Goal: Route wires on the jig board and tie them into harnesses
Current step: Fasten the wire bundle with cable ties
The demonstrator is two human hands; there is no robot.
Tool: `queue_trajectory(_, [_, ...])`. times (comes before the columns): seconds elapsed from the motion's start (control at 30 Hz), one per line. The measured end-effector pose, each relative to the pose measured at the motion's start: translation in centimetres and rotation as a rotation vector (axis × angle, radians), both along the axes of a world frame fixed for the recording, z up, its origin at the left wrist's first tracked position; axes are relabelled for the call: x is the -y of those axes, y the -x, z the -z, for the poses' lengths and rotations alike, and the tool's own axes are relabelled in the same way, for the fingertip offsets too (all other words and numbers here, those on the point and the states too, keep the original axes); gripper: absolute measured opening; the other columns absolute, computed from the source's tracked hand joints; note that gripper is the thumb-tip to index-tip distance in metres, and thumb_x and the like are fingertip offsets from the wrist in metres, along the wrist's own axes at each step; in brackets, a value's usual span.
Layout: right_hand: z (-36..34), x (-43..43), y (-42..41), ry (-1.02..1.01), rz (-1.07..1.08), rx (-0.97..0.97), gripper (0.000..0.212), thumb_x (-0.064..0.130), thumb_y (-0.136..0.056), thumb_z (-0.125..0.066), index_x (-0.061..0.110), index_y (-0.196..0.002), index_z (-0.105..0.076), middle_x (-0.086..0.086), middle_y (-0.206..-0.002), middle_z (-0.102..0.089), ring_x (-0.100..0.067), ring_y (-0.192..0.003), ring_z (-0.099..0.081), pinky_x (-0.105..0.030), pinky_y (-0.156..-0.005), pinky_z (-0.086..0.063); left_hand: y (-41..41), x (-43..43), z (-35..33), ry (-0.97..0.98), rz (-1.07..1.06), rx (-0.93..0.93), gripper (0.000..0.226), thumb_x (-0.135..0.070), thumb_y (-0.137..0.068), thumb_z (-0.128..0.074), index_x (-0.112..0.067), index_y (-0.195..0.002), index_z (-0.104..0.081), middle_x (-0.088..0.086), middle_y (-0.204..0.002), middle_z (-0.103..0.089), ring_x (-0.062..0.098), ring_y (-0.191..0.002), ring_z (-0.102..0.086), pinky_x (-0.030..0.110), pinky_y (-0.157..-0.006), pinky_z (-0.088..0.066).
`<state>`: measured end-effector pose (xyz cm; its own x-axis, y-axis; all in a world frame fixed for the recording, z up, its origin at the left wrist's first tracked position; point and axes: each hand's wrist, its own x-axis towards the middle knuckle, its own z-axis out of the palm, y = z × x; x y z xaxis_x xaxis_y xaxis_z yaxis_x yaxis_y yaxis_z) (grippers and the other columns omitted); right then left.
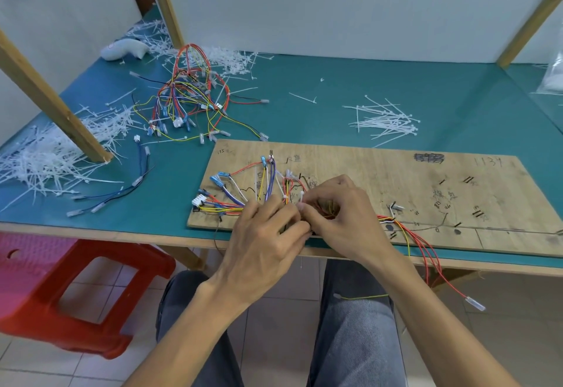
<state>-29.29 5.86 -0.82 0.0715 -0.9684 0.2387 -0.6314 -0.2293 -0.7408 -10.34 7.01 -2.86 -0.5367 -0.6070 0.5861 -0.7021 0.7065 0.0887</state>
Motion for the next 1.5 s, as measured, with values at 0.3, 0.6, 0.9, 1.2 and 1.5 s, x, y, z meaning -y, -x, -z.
queue_trajectory(0.3, [0.4, 0.2, 0.3, 0.020, -0.001, 0.112, 0.015, 0.016, -0.087, -0.083, 0.023, -0.100, -0.086, 0.013, -0.093, -0.079, -0.009, -0.098, -0.068, -0.049, -0.096, -0.052, 0.9, 0.5, -1.9, -0.520, -0.184, -0.405, 0.010, -0.035, -0.095, -0.072, -0.029, -0.088, -0.075, -0.015, -0.079, -0.046, 0.016, -0.090, -0.045, 0.049, -0.088, -0.043])
queue_trajectory(0.6, [1.3, 0.1, 0.6, 0.062, -0.032, 0.041, 0.014, 0.026, -0.091, -0.082, 0.029, -0.105, -0.084, 0.016, -0.094, -0.078, -0.014, -0.099, -0.067, -0.058, -0.094, -0.049, 1.1, 1.0, -2.7, -0.649, -0.199, -0.466, 0.008, -0.034, -0.094, -0.077, -0.028, -0.093, -0.080, -0.015, -0.082, -0.051, 0.017, -0.094, -0.047, 0.057, -0.092, -0.044])
queue_trajectory(0.9, [1.8, 0.5, 0.8, 0.090, -0.025, 0.062, 0.013, 0.027, -0.091, -0.083, 0.029, -0.104, -0.084, 0.017, -0.093, -0.078, -0.013, -0.097, -0.068, -0.057, -0.091, -0.051, 1.2, 1.3, -2.9, -0.680, -0.226, -0.494, 0.005, -0.032, -0.091, -0.080, -0.029, -0.088, -0.080, -0.010, -0.082, -0.057, 0.021, -0.094, -0.048, 0.059, -0.091, -0.045])
queue_trajectory(1.2, [1.8, 0.6, 0.9, 0.123, -0.040, 0.079, 0.013, 0.024, -0.089, -0.085, 0.027, -0.101, -0.085, 0.016, -0.091, -0.079, -0.009, -0.090, -0.069, -0.044, -0.083, -0.055, 1.2, 1.3, -2.9, -0.675, -0.222, -0.513, 0.006, -0.031, -0.093, -0.079, -0.026, -0.089, -0.080, -0.014, -0.080, -0.052, 0.018, -0.092, -0.048, 0.060, -0.091, -0.045])
queue_trajectory(1.5, [1.6, 0.6, 0.9, 0.101, -0.036, 0.071, 0.015, 0.022, -0.089, -0.085, 0.025, -0.103, -0.085, 0.020, -0.093, -0.076, -0.005, -0.093, -0.068, -0.039, -0.086, -0.054, 1.1, 1.3, -2.8, -0.682, -0.190, -0.507, 0.003, -0.031, -0.093, -0.079, -0.029, -0.091, -0.079, -0.011, -0.083, -0.056, 0.020, -0.095, -0.051, 0.061, -0.092, -0.045])
